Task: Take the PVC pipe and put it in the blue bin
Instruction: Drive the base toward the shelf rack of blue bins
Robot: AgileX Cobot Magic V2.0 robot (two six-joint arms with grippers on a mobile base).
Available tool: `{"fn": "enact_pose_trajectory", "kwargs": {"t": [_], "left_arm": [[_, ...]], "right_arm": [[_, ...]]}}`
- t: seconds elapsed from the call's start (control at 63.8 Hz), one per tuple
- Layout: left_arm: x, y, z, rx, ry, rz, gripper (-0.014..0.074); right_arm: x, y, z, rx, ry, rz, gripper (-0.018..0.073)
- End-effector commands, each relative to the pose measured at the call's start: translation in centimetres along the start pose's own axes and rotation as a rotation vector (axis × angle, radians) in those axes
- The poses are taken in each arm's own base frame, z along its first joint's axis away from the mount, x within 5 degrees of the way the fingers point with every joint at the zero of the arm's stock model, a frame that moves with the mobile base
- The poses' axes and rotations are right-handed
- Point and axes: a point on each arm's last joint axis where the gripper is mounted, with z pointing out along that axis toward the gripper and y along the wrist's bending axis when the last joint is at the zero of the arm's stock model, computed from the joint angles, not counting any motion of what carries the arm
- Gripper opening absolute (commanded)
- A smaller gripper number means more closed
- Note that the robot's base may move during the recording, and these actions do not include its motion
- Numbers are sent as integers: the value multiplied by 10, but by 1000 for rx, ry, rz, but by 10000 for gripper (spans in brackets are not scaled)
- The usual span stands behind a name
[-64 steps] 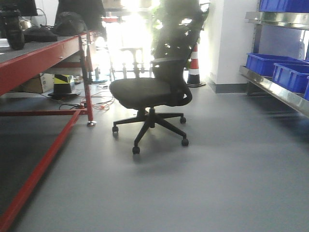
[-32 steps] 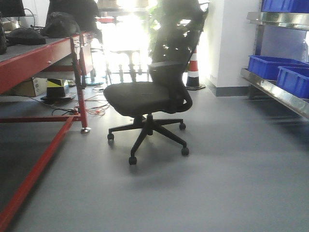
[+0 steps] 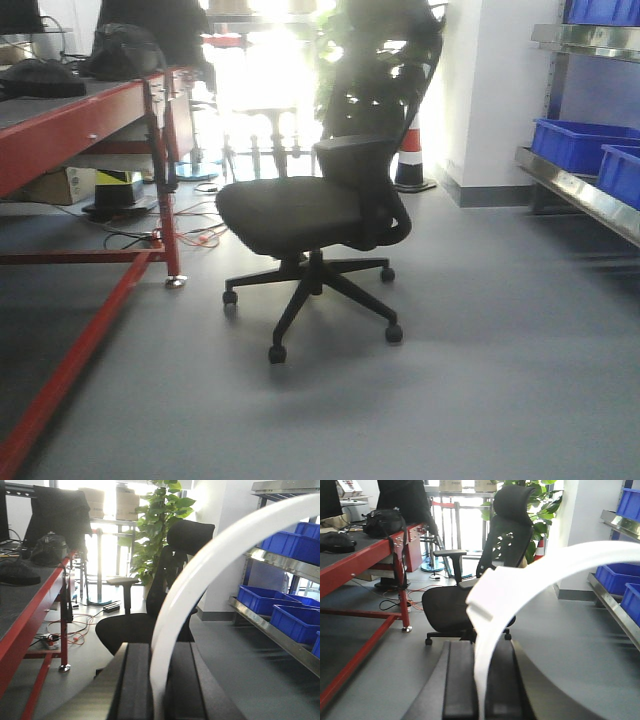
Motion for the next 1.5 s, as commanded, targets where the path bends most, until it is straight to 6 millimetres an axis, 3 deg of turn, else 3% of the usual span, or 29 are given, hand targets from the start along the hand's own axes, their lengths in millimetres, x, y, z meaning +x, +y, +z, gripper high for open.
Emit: {"fn": "enact_pose_trajectory", "kwargs": {"t": [0.0, 1.488], "left_arm": [[-3, -1, -1, 9, -35, -6, -111], [-3, -1, -1, 9, -35, -6, -111]], "right_arm": [[-3, 0, -1, 3, -31, -9, -162], [-3, 0, -1, 3, -31, -9, -162]]}}
